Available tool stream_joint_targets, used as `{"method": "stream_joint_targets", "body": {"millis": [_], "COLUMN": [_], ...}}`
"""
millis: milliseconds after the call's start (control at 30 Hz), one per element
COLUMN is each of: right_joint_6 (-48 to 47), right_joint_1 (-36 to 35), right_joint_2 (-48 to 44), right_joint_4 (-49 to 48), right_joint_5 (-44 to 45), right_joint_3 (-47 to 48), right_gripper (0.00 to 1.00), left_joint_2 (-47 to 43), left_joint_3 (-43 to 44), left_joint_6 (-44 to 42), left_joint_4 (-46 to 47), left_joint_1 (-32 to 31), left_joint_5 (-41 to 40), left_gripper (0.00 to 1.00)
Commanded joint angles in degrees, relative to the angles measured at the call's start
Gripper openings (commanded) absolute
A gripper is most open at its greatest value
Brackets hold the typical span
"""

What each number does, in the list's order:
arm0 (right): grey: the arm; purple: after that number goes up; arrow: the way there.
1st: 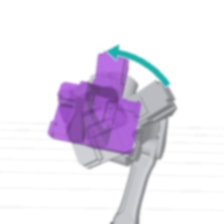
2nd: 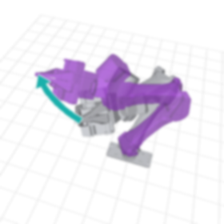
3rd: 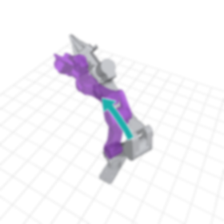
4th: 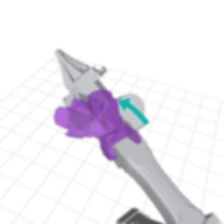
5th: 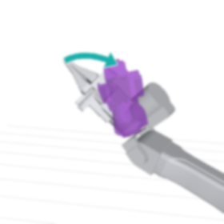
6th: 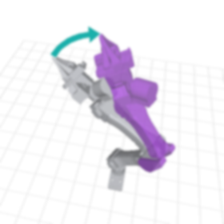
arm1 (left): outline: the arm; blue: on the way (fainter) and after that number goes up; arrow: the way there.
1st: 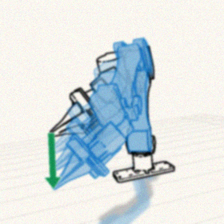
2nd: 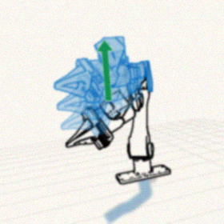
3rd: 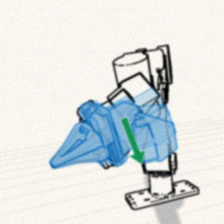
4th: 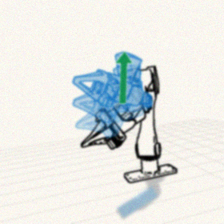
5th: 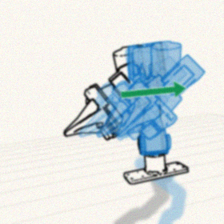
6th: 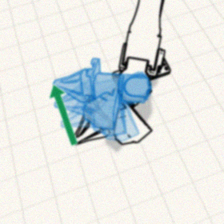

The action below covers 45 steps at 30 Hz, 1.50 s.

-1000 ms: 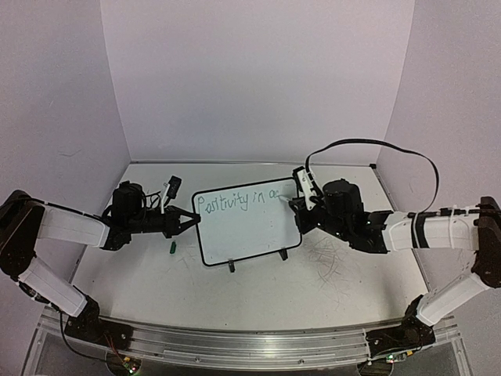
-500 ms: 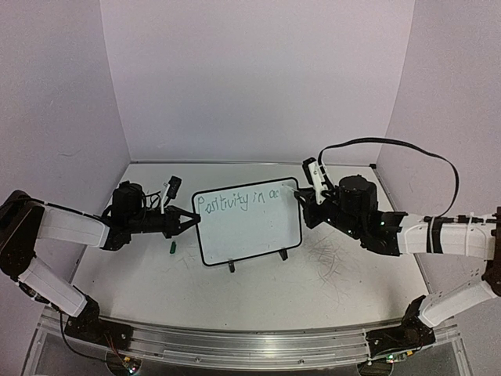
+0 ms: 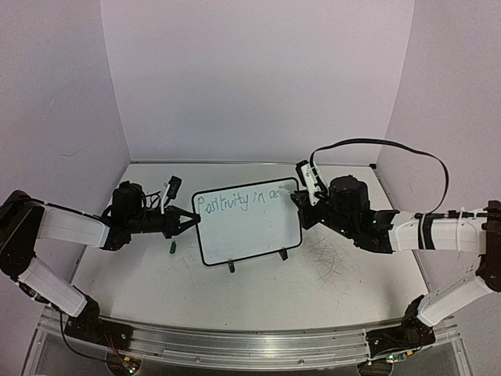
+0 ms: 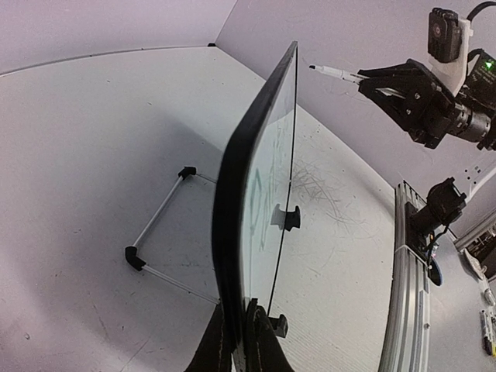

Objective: Write a sentence on the whiteboard

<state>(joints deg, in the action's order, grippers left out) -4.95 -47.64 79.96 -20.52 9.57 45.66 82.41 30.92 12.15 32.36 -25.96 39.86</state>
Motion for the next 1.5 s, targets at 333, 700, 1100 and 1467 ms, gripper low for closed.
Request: {"method": "stream_joint_targets", "body": {"millis": [333,700,1100,1467], "right_joint_6": [-0.27,-1.21,-0.23,1.23], "right_joint_1": [0.1,0.14,0.14,0.1], "right_joint_2": [2.35,3.46,4.82,4.59], "right_joint_4": [-0.83,-0.83,-0.47,1.89], "right_joint_5": [3.53,4.11,4.99,4.13], "right_joint_3": [4.24,5.04,5.61,4.68], "right_gripper": [0.0,0.0,0.0,0.0], "left_joint_2": [-0.21,0.37,0.09,-0.07], "left_joint_3": [0.72,0.9,0.73,0.78], "left_joint_6": [-3.01,-3.27,-3.5,-3.63], "left_joint_4": [-0.53,-0.63,-0.72,-0.76], "left_joint_1": [-0.06,-0.15,-0.24,-0.29], "left_joint_5": [-3.99,-3.91,-4.17,-4.25], "left_gripper": [0.0,0.0,0.0,0.0]}}
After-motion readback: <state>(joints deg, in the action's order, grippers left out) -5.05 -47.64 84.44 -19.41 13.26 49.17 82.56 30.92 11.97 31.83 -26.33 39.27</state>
